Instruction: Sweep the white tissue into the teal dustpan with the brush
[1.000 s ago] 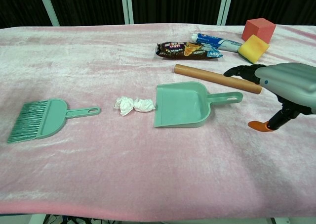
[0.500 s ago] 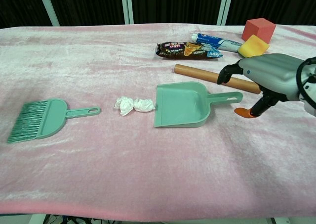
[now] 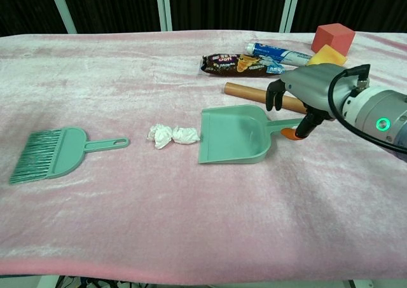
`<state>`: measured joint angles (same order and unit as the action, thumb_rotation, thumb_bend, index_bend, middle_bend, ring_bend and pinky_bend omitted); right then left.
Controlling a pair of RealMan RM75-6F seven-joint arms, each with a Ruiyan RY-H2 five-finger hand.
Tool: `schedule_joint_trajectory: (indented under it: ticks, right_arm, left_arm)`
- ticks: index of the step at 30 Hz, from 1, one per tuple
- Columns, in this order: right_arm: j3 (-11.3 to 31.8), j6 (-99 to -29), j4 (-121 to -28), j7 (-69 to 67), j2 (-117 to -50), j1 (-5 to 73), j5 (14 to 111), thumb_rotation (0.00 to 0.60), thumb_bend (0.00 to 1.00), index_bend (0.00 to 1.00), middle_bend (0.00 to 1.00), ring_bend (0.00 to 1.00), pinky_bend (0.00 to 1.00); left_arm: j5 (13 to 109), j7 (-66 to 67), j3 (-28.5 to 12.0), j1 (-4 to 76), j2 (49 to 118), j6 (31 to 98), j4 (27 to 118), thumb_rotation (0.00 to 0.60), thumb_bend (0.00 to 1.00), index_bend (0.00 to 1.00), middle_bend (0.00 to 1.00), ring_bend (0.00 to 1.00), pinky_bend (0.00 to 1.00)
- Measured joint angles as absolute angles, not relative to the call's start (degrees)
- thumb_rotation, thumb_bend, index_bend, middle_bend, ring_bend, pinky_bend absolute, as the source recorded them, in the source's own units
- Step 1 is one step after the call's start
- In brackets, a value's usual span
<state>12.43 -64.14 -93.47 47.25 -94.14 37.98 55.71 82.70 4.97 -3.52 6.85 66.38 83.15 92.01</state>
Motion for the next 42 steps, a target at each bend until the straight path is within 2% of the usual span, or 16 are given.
schedule_joint_trajectory:
  ticks: [14, 29, 42]
  right_arm:
    - [12.75, -65.76, -90.67, 50.12, -96.79, 40.06, 50.23, 0.6, 0.27, 0.4, 0.36, 0.19, 0.17]
    - [12.34, -68.88, -92.68, 54.62, -96.13, 41.36, 45.4, 0.6, 0.27, 0.4, 0.36, 0.19, 0.17]
    - [11.24, -69.46, -92.38, 54.8, -96.53, 42.12, 43.85, 0.6, 0.33, 0.43, 0.39, 0.2, 0.17]
  left_arm:
    - [82.38, 5.63, -3.66, 7.02, 66.77, 82.96, 91.69, 0.6, 0.0, 0.0, 0.0, 0.0, 0.01]
    - [82.68, 5.33, -3.54, 7.06, 66.65, 82.97, 91.88, 0.6, 0.0, 0.0, 0.0, 0.0, 0.01]
    - [82.63, 5.15, -3.59, 7.11, 66.67, 82.93, 91.78, 0.6, 0.0, 0.0, 0.0, 0.0, 0.01]
